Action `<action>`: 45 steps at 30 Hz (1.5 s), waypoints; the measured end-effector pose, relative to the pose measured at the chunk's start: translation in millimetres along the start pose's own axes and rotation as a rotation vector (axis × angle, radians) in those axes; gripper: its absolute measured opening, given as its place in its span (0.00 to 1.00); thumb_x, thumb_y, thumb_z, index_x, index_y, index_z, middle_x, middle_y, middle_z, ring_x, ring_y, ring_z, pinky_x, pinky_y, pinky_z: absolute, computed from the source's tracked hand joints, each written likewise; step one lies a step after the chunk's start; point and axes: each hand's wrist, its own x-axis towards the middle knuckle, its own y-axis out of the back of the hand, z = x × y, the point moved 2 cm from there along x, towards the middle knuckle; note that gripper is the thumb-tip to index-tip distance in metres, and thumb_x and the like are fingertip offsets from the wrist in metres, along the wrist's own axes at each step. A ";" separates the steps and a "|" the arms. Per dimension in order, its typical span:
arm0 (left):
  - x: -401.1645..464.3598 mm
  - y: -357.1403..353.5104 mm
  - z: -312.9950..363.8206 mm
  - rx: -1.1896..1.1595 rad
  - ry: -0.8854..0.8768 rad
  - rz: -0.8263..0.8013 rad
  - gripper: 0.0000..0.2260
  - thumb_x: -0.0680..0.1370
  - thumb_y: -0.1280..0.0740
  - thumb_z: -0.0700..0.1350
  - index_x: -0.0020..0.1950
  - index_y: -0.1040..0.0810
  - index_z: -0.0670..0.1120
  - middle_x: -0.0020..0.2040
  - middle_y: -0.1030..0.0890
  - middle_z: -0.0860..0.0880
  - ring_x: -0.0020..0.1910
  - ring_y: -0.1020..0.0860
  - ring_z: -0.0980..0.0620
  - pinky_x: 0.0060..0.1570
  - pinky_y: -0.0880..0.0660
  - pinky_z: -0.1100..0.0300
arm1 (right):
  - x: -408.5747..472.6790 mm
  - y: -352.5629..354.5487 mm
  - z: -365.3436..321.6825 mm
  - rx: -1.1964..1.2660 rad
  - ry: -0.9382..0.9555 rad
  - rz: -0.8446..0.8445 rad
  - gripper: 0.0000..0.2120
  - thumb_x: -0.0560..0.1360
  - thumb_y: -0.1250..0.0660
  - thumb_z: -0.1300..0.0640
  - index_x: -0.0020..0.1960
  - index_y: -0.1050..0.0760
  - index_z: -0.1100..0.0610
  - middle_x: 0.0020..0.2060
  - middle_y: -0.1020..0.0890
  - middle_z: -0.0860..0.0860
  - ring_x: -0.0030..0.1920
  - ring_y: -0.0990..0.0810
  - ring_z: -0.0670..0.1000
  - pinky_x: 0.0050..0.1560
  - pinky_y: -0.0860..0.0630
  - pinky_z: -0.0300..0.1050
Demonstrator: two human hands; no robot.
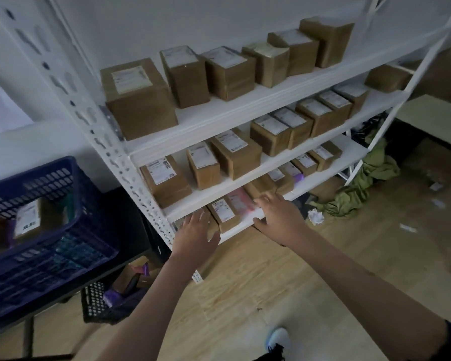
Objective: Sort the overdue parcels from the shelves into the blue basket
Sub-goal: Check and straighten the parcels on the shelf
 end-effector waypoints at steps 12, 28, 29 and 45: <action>181.4 -13.9 249.3 0.009 -0.083 0.019 0.27 0.80 0.37 0.57 0.76 0.34 0.46 0.79 0.37 0.47 0.76 0.36 0.45 0.73 0.33 0.48 | 26.8 70.3 269.3 -0.033 -0.038 -0.017 0.24 0.81 0.39 0.46 0.75 0.34 0.54 0.71 0.31 0.54 0.68 0.29 0.56 0.60 0.26 0.53; 369.0 -64.1 577.9 -0.058 -0.083 -0.004 0.26 0.82 0.39 0.57 0.78 0.36 0.48 0.79 0.37 0.47 0.78 0.39 0.45 0.72 0.33 0.48 | 88.4 156.3 653.6 -0.012 -0.077 -0.008 0.25 0.79 0.37 0.47 0.73 0.31 0.55 0.69 0.29 0.53 0.65 0.27 0.55 0.56 0.23 0.51; 382.3 -65.4 590.3 -0.047 -0.091 -0.004 0.26 0.83 0.39 0.57 0.78 0.37 0.48 0.79 0.38 0.48 0.78 0.40 0.45 0.72 0.34 0.48 | 97.2 156.2 669.9 0.007 -0.083 -0.012 0.25 0.79 0.37 0.47 0.73 0.31 0.55 0.69 0.28 0.53 0.65 0.27 0.55 0.56 0.23 0.50; 616.4 -89.0 720.5 -0.088 -0.027 -0.011 0.26 0.81 0.37 0.54 0.78 0.36 0.47 0.79 0.38 0.48 0.76 0.36 0.45 0.72 0.33 0.50 | 290.1 163.2 906.4 0.082 -0.113 -0.082 0.24 0.79 0.35 0.47 0.71 0.31 0.58 0.64 0.27 0.55 0.62 0.27 0.56 0.52 0.26 0.49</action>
